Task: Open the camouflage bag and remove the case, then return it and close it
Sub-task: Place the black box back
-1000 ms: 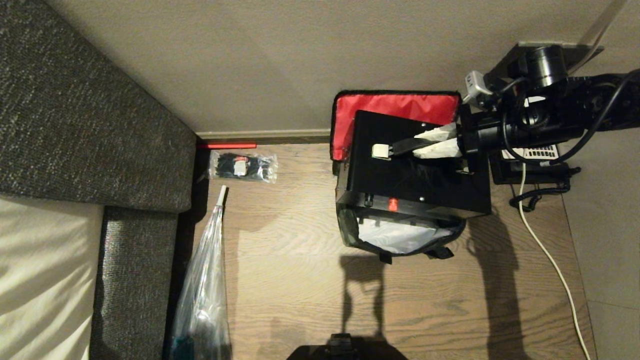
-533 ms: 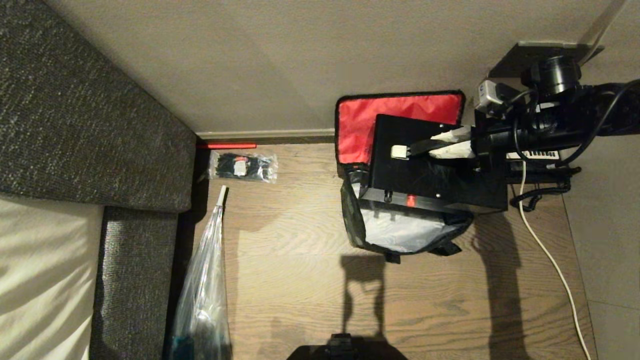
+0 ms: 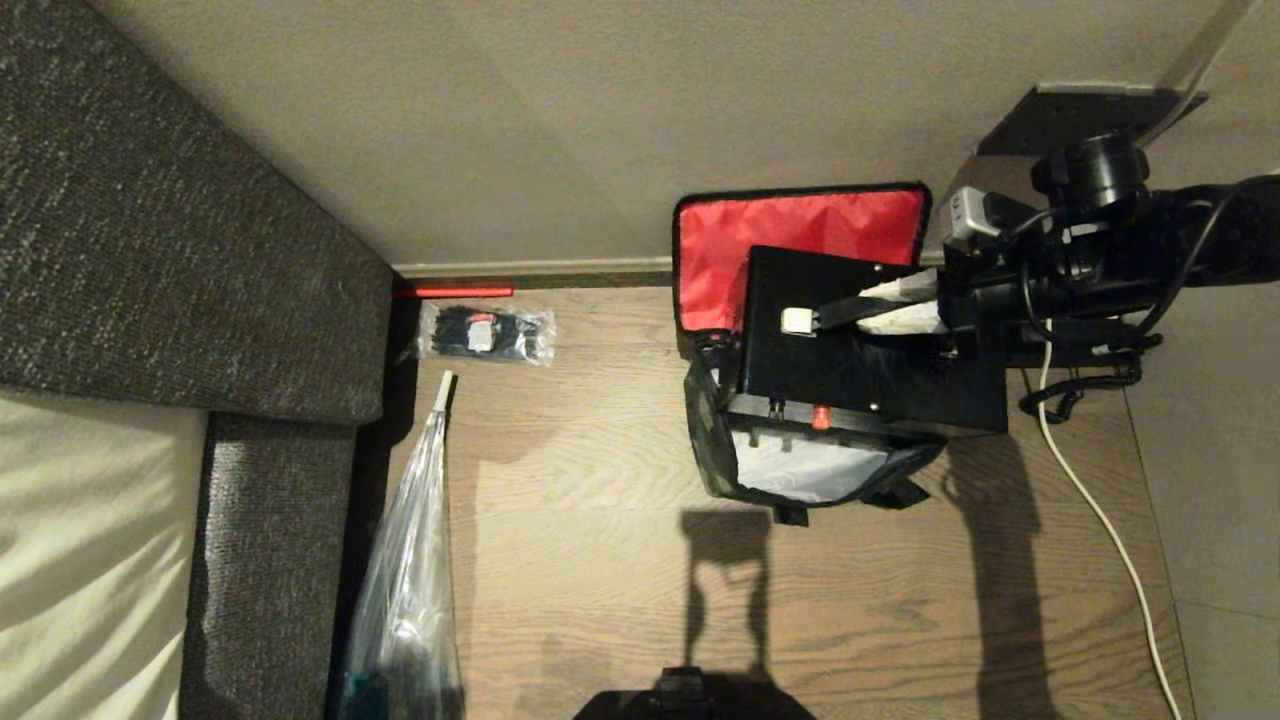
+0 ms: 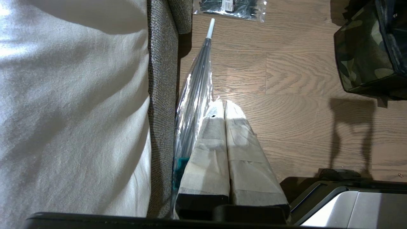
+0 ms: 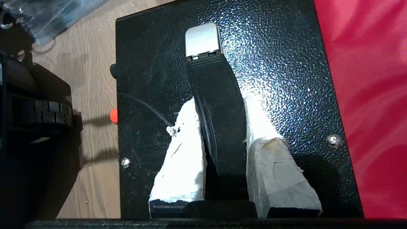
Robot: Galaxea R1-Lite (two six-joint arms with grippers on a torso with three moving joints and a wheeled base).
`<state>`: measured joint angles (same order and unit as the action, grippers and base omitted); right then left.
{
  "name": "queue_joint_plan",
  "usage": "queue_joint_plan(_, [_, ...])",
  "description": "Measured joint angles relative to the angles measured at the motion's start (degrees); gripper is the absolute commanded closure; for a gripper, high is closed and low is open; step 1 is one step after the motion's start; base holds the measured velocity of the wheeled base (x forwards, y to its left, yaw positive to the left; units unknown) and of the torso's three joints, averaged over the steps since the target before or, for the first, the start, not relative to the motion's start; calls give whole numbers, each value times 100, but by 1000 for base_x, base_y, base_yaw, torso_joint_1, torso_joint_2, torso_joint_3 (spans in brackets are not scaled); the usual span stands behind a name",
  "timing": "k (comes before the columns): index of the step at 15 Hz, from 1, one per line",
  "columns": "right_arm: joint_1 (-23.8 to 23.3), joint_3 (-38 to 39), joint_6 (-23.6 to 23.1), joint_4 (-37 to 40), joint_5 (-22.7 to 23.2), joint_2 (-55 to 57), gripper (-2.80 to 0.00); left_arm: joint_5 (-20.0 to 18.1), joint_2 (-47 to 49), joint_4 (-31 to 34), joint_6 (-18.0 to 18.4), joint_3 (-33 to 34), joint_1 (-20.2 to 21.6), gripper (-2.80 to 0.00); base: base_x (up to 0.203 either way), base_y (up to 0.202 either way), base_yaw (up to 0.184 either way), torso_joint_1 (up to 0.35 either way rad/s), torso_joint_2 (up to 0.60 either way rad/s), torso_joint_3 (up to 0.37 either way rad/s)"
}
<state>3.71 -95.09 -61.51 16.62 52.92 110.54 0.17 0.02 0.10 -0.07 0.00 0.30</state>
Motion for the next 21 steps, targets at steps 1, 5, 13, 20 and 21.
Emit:
queue_joint_plan(1, [-10, 7, -4, 0, 9, 6, 0, -2, 0, 0, 0, 0, 0, 0, 0, 0, 0, 0, 0, 0])
queue_joint_plan(5, [-71, 61, -287, 88, 13, 25, 0, -3, 0, -2, 0, 0, 0, 0, 0, 0, 0, 0, 0, 0])
queue_joint_plan(13, [-132, 355, -794, 290, 160, 139, 0, -3, 0, -2, 0, 0, 0, 0, 0, 0, 0, 0, 0, 0])
queue_joint_plan(20, [-123, 385, -1278, 1431, 385, -70, 0, -4, 0, 0, 2, 0, 0, 0, 0, 0, 0, 0, 0, 0])
queue_joint_plan(21, [-132, 388, -1291, 1537, 391, -113, 0, -2, 0, 0, 0, 0, 0, 0, 0, 0, 0, 0, 0, 0])
